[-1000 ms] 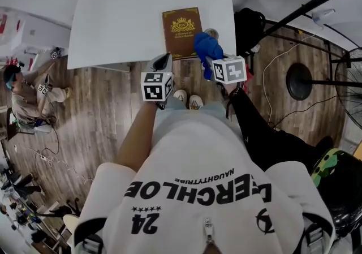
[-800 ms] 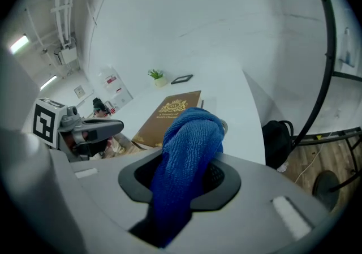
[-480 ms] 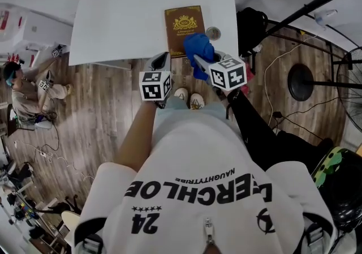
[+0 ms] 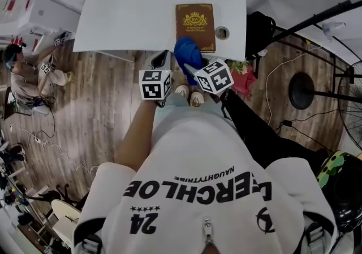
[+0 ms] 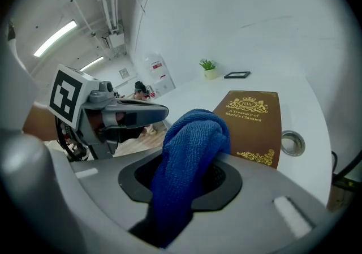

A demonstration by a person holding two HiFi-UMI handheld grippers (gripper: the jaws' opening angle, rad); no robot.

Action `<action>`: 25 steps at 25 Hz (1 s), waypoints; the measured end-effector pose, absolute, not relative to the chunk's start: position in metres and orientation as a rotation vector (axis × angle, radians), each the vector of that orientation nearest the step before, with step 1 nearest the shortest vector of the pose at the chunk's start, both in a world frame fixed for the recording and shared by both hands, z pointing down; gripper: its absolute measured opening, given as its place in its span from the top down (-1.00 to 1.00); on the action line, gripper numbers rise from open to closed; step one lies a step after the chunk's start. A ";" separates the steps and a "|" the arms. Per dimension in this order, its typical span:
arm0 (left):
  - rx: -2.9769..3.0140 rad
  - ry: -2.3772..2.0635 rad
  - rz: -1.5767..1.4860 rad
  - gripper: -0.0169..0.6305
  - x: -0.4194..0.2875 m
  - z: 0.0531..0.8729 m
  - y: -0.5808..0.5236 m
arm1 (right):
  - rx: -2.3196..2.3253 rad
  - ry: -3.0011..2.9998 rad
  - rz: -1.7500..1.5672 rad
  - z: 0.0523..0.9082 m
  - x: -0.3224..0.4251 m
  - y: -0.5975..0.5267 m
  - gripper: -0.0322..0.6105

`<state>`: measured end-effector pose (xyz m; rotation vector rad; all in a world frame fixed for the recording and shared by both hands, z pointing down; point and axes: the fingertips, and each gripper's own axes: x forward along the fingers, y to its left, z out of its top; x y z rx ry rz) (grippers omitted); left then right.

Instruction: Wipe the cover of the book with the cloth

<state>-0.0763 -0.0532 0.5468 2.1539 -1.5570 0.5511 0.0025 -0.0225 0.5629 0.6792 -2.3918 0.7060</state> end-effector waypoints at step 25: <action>2.260 -1.440 0.545 0.77 -0.022 0.541 -0.071 | 1.281 -2.113 0.835 0.572 0.173 -0.062 0.57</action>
